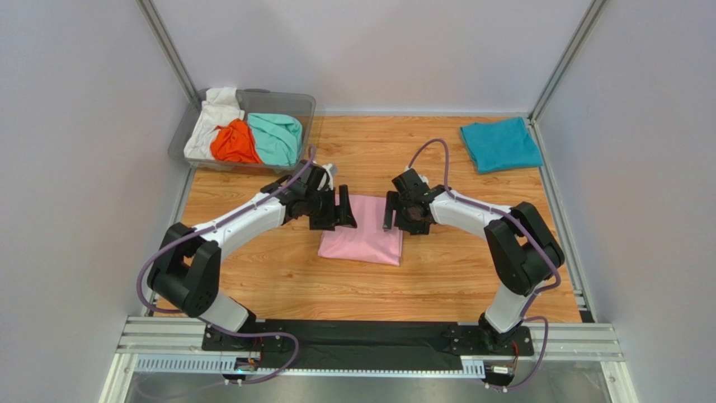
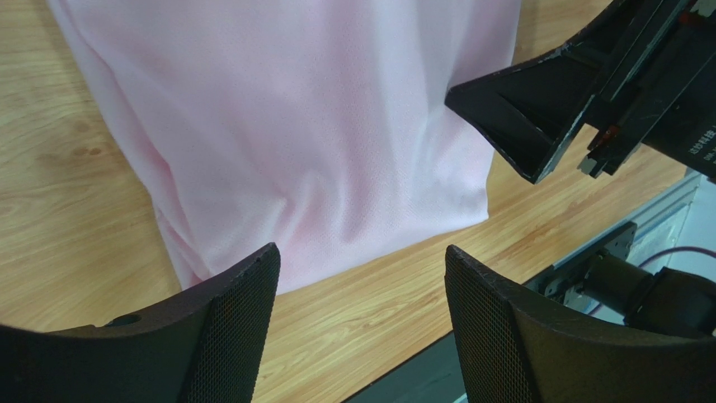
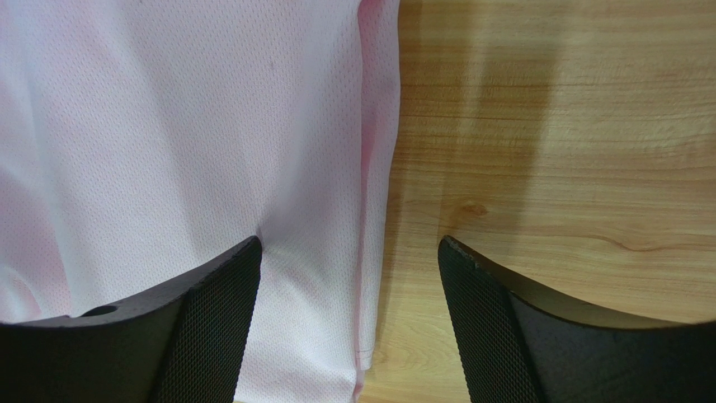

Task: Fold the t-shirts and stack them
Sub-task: Fold the tshirt, then neatly place the folded tshirt to the corner

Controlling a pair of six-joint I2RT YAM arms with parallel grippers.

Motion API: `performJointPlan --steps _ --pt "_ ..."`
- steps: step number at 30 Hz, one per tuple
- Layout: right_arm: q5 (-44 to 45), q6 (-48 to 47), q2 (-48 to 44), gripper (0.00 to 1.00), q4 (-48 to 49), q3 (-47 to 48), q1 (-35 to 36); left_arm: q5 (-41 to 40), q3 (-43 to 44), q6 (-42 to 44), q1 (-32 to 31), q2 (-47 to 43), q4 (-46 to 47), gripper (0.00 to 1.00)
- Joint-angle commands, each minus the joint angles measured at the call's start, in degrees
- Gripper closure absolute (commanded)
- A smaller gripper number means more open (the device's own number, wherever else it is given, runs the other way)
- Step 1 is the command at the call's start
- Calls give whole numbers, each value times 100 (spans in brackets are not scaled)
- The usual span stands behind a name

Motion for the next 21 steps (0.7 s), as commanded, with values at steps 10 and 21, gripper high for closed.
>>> performJointPlan --steps 10,21 --pt "-83 54 297 22 -128 46 39 -658 416 399 220 1012 -80 21" --pt "-540 80 315 27 171 37 74 -255 179 162 229 1436 183 23"
